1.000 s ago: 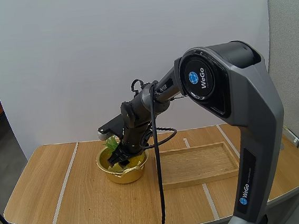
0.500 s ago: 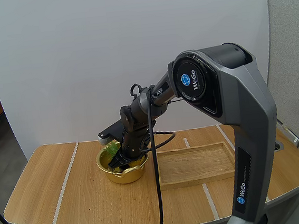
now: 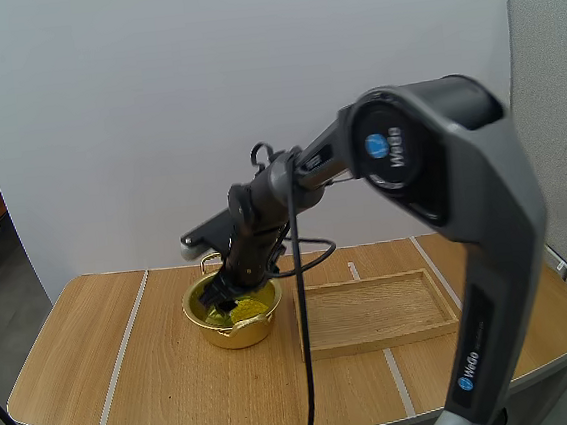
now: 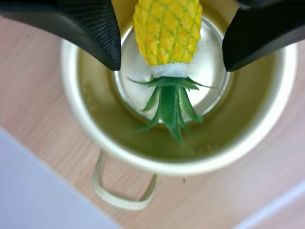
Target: Open the pot, put the pineapple inside, and close it
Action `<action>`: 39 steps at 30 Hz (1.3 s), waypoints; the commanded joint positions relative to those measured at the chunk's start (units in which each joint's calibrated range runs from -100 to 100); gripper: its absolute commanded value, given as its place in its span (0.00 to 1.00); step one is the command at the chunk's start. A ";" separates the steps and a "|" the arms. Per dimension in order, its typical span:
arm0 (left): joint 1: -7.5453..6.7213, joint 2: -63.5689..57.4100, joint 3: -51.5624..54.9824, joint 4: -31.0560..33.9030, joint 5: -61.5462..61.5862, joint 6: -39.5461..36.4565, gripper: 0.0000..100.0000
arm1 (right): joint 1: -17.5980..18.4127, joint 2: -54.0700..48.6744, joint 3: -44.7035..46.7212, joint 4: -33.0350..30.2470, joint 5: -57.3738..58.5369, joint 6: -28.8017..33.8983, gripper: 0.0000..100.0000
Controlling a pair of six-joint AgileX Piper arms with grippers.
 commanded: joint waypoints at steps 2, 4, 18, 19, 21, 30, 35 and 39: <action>-0.06 -0.33 -0.37 0.05 -2.28 -0.51 0.00 | 0.06 -9.10 -0.05 0.39 4.07 0.00 1.00; -0.06 -0.33 -0.37 0.05 -2.28 -0.51 0.00 | 0.06 -13.25 -0.05 0.39 6.23 0.10 1.00; -0.06 -0.33 -0.37 0.05 -2.28 -0.51 0.00 | 0.06 -41.89 0.50 0.05 25.80 2.15 1.00; -0.06 -0.33 -0.37 0.05 -2.28 -0.51 0.00 | 0.06 -43.63 0.50 0.05 27.65 2.29 1.00; -0.06 -0.33 -0.37 0.05 -2.28 -0.51 0.00 | 0.06 -46.56 0.50 0.05 30.87 2.29 1.00; -0.06 -0.33 -0.37 0.05 -2.28 -0.51 0.00 | 0.06 -59.64 0.50 -0.78 42.97 2.84 1.00; -0.06 -0.33 -0.37 0.05 -2.28 -0.51 0.00 | 0.06 -65.09 0.79 -3.14 48.36 5.19 1.00; -0.06 -0.33 -0.37 0.05 -2.28 -0.51 0.00 | -0.77 -70.37 5.23 -3.88 48.88 5.87 1.00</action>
